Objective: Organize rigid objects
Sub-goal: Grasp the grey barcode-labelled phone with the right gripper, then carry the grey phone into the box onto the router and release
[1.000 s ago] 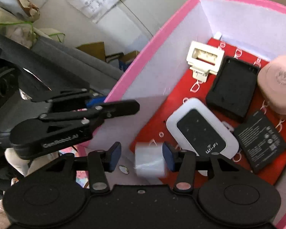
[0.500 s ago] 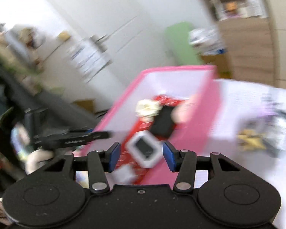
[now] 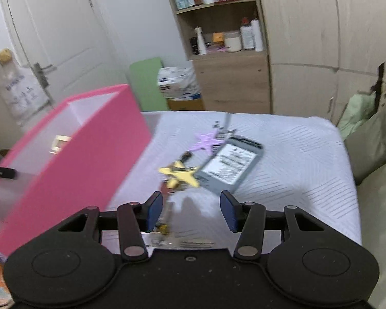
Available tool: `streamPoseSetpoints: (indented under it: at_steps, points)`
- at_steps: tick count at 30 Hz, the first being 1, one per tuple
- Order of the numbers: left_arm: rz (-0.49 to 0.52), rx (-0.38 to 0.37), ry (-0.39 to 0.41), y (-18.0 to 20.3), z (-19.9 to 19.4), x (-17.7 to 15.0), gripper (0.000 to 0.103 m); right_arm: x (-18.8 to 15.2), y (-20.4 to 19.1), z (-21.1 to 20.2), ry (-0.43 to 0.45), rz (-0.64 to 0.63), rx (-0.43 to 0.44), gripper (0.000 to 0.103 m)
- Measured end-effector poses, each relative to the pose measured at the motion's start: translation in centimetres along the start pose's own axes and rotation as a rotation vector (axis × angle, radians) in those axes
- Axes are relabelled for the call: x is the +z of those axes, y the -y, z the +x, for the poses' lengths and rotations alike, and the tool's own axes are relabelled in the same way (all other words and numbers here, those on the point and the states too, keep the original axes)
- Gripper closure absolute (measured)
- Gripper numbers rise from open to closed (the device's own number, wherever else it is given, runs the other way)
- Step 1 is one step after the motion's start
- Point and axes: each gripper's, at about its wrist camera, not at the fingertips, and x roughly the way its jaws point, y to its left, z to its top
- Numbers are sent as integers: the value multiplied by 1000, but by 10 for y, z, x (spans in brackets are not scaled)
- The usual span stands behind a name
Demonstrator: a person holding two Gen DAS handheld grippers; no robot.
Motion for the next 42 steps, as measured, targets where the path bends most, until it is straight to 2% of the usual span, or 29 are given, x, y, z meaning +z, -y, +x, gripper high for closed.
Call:
streamPoseSetpoints:
  at_steps: [3, 7, 10, 14, 17, 19, 22, 24, 27, 29, 30, 36, 39, 42]
  points:
    - [2, 2, -2, 0, -1, -1, 92, 1, 5, 13, 22, -31, -83, 45]
    - [1, 1, -1, 0, 0, -1, 92, 12, 13, 30, 26, -7, -117, 42]
    - [3, 2, -1, 0, 0, 0, 92, 28, 18, 43, 45, 52, -167, 42]
    - [10, -1, 1, 0, -1, -2, 92, 43, 19, 67, -7, 81, -189, 38]
    - [8, -3, 5, 0, -1, -3, 92, 44, 14, 80, 12, 170, -282, 33]
    - [5, -7, 4, -1, 0, -2, 92, 45, 1, 90, 14, 104, -298, 24]
    - [7, -7, 1, -1, -1, -2, 92, 40, -9, 99, 24, 43, -357, 23]
    - [5, -11, 3, -1, 0, -1, 92, 35, -9, 102, -1, 13, -383, 21]
    - [2, -13, 7, -2, 0, -1, 92, 29, 1, 91, 0, 34, -344, 22]
    - [1, -18, 7, -2, 1, -1, 92, 28, 8, 82, -15, 28, -306, 30]
    - [2, -18, 7, -2, 1, -2, 92, 27, 10, 77, -20, 13, -296, 38]
    - [3, -22, 10, -3, 1, -3, 92, 18, 22, 52, -90, -15, -188, 38]
    - [-10, -26, 19, -3, 1, -4, 92, 17, 22, 52, -100, -24, -184, 37]
    - [-18, -29, 23, -5, 0, -5, 92, 18, 21, 58, -73, -36, -195, 36]
